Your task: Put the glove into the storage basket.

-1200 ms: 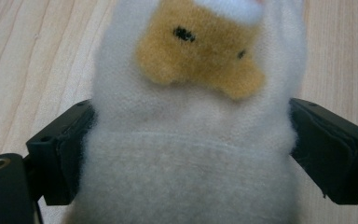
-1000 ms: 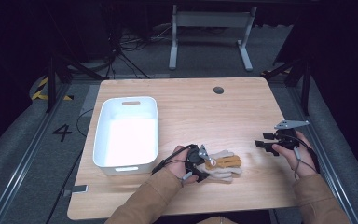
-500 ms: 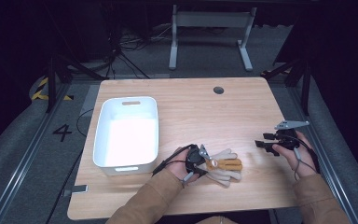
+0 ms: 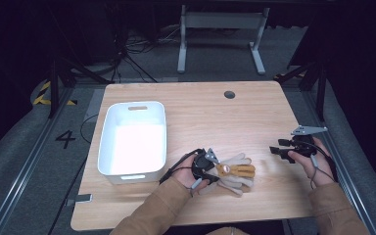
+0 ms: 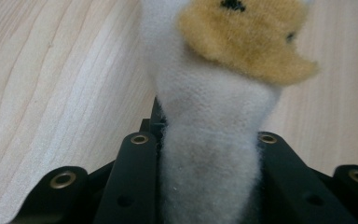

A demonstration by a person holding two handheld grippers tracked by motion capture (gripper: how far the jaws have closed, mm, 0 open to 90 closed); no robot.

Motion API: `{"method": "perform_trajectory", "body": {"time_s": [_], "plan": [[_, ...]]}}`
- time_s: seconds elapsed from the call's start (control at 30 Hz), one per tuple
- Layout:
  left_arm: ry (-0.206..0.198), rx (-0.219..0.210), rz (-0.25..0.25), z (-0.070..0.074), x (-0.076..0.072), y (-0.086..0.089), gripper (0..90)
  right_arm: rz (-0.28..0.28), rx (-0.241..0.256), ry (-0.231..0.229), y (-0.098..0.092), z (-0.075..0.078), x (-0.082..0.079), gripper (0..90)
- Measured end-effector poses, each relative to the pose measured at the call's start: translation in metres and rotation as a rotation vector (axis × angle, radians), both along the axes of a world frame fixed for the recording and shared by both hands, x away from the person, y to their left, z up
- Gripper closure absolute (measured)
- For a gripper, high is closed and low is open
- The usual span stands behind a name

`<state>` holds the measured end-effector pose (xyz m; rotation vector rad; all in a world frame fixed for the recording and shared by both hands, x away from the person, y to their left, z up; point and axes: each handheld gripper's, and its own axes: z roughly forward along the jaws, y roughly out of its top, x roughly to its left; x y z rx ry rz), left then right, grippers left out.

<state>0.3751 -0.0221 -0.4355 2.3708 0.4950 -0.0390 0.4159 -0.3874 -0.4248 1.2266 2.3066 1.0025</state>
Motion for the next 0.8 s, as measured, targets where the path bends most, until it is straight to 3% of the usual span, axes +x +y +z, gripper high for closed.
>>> {"method": "perform_trajectory", "body": {"time_s": [0.07, 0.27, 0.37, 0.53, 0.63, 0.8], "plan": [[0.003, -0.034, 0.014, 0.005, -0.001, 0.002, 72.6, 0.004, -0.002, 0.000, 0.000, 0.000, 0.000, 44.7], [0.028, -0.067, 0.051, 0.017, -0.001, 0.008, 72.5, -0.001, -0.001, 0.000, -0.001, -0.001, 0.001, 44.9], [0.028, -0.114, 0.084, 0.028, -0.002, 0.014, 72.4, -0.003, -0.001, 0.001, -0.001, -0.001, 0.001, 45.1], [0.027, -0.142, 0.108, 0.037, -0.002, 0.020, 72.4, -0.004, -0.004, 0.008, 0.000, -0.002, 0.002, 45.1], [0.051, -0.166, 0.156, 0.043, -0.003, 0.025, 72.3, 0.001, -0.004, 0.005, 0.001, -0.002, 0.003, 45.4], [0.045, -0.197, 0.199, 0.049, -0.003, 0.031, 72.3, -0.002, -0.010, 0.003, 0.001, 0.000, 0.004, 46.9]]}}
